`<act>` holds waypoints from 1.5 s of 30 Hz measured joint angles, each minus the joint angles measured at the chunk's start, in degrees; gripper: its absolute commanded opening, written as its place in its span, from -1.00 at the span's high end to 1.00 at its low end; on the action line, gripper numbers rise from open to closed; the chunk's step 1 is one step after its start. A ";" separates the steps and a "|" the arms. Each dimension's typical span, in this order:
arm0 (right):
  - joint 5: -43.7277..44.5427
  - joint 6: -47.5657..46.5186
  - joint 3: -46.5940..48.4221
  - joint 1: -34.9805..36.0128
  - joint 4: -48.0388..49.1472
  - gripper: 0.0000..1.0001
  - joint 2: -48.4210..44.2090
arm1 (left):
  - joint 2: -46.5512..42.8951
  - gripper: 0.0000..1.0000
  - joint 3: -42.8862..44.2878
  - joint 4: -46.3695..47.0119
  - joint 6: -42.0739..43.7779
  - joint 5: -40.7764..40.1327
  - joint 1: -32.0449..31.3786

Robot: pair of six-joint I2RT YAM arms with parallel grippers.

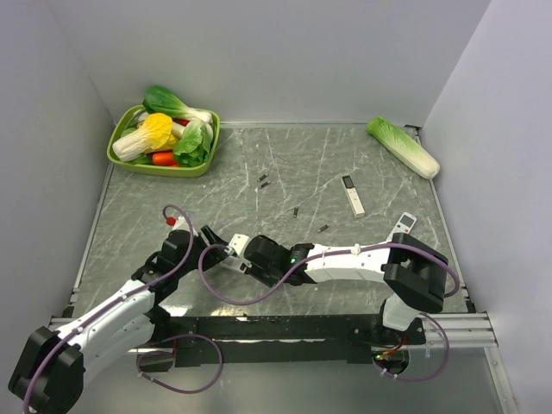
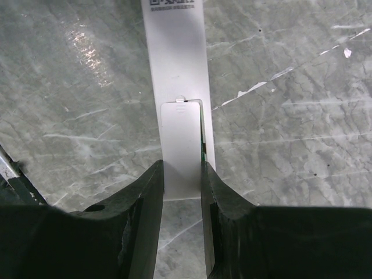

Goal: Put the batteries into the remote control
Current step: Load the battery cover into the remote control.

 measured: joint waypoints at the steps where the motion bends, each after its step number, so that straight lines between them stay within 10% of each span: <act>1: 0.17 0.15 0.00 0.00 0.00 0.45 0.00 | -0.22 -0.36 0.00 -0.31 -0.22 -0.11 0.00; 45: -1.68 -1.64 -0.81 -1.88 -1.09 0.18 -0.04 | 2.64 -0.35 0.00 -0.66 -0.48 1.29 0.02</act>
